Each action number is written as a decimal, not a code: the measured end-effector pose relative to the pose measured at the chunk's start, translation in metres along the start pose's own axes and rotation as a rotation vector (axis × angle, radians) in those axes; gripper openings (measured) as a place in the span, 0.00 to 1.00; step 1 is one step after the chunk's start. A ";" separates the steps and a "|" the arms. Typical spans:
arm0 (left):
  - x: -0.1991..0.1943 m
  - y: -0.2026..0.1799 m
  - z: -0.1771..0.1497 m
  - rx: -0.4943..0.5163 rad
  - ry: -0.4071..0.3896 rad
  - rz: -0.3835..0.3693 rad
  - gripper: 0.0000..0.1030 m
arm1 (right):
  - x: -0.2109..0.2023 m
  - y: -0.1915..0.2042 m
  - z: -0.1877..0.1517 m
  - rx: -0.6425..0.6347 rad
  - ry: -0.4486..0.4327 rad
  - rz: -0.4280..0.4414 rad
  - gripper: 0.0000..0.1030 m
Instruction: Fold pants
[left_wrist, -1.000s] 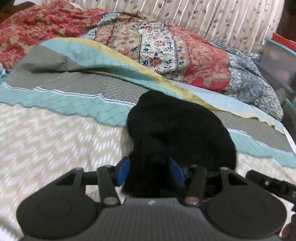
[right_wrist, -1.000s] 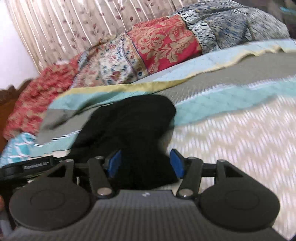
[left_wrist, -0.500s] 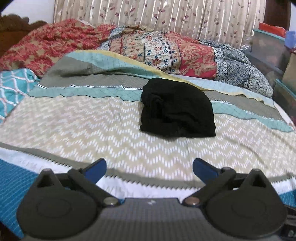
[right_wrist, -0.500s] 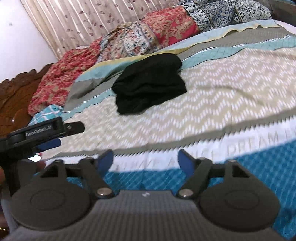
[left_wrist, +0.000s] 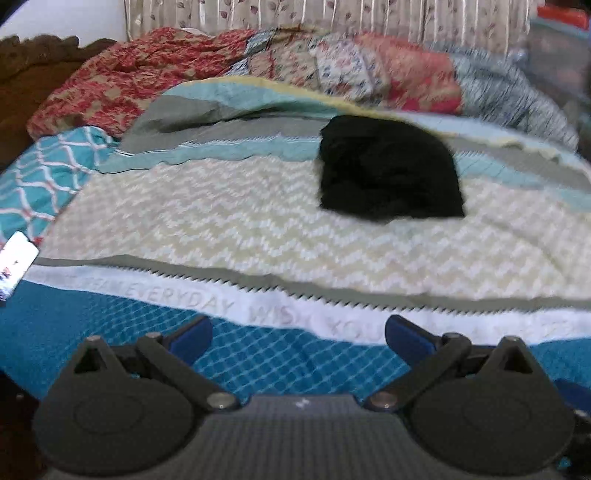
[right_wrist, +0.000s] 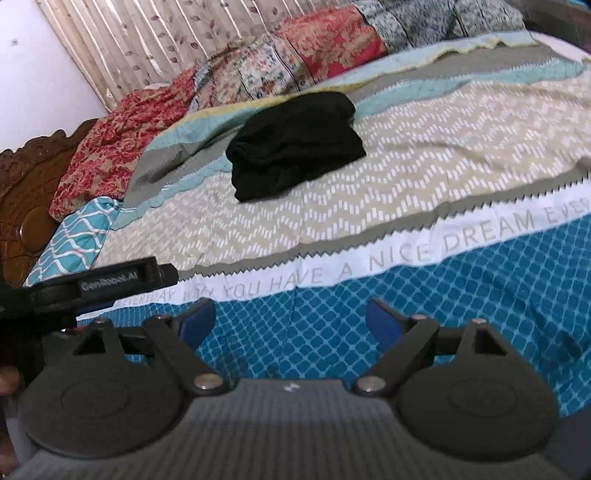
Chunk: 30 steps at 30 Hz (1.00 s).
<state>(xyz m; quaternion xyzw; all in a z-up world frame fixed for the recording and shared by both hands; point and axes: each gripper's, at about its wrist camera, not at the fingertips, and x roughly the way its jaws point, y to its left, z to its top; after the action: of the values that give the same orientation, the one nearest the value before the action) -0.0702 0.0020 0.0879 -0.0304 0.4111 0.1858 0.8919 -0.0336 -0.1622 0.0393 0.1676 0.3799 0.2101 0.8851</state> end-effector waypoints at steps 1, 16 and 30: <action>0.004 -0.004 -0.001 0.025 0.032 0.016 1.00 | 0.002 -0.001 -0.001 0.011 0.012 -0.006 0.88; 0.033 -0.018 -0.002 0.113 0.132 0.113 1.00 | 0.029 -0.006 -0.009 0.095 0.103 -0.067 0.88; 0.028 -0.006 0.008 0.071 0.074 0.157 1.00 | 0.023 0.012 -0.007 -0.011 0.053 -0.084 0.88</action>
<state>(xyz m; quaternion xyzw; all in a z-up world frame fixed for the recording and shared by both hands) -0.0461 0.0070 0.0715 0.0268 0.4511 0.2393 0.8594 -0.0271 -0.1391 0.0267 0.1411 0.4087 0.1790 0.8838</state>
